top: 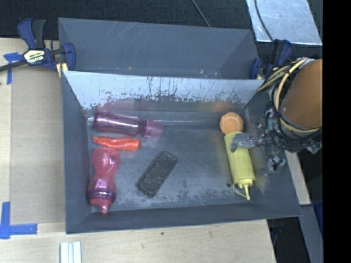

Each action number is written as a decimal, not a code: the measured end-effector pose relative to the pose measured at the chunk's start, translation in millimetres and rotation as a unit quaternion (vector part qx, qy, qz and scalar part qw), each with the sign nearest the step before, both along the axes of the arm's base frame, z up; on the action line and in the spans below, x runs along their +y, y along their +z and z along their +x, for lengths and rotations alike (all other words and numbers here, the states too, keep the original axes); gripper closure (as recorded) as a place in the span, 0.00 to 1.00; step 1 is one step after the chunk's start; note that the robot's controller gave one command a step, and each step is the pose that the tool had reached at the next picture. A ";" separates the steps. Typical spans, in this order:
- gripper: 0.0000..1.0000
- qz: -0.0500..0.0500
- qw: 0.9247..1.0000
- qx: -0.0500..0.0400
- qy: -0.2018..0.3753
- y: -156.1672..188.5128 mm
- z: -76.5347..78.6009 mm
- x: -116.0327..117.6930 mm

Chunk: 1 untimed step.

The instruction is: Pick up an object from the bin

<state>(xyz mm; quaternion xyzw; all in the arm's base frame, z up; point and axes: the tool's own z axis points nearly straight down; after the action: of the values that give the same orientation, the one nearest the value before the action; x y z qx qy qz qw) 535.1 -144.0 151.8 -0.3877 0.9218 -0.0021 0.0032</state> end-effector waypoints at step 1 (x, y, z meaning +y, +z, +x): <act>0.00 0.004 0.977 0.001 0.211 -52.1 40.3 -0.4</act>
Offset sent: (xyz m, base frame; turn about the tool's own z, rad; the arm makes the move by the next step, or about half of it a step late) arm 0.0524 -0.0064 -0.0818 -0.5981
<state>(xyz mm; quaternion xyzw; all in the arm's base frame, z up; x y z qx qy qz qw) 575.4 -144.4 99.7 -0.5738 0.8190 0.0027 0.0044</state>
